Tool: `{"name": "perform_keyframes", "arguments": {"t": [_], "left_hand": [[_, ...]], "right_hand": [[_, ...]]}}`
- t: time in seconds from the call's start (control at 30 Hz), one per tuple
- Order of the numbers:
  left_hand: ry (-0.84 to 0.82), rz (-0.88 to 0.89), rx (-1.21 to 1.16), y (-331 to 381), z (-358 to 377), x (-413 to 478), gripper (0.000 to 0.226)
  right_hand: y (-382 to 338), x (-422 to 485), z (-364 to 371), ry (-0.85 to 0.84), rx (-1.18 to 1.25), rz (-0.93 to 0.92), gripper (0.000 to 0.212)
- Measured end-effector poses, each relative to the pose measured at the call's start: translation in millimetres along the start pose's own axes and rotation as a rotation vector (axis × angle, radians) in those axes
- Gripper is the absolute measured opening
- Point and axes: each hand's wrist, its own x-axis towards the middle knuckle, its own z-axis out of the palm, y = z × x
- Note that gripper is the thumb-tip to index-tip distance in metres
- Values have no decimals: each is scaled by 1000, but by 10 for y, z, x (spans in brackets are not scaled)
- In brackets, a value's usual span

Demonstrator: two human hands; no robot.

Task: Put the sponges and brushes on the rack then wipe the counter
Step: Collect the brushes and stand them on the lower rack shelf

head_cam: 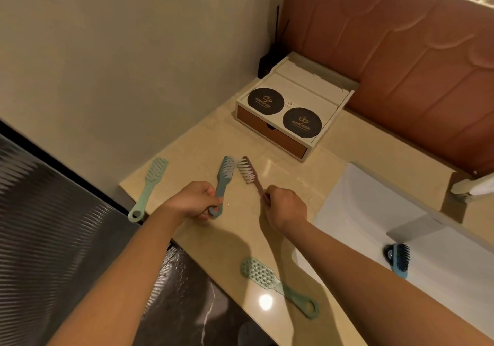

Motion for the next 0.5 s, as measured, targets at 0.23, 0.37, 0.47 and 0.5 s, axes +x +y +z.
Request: {"name": "perform_keyframes", "arguments": {"t": [0.23, 0.37, 0.47, 0.5], "left_hand": [[-107, 18, -391, 118, 334, -234, 9], [-192, 12, -506, 207, 544, -323, 27], [-210, 7, -564, 346, 798, -464, 22], [-207, 12, -571, 376, 886, -498, 20]], "right_hand": [[244, -198, -171, -21, 493, 106, 17], [417, -417, -315, -16, 810, 251, 22], [605, -698, -460, -19, 1080, 342, 21], [692, -795, -497, -31, 1154, 359, 21]]}}
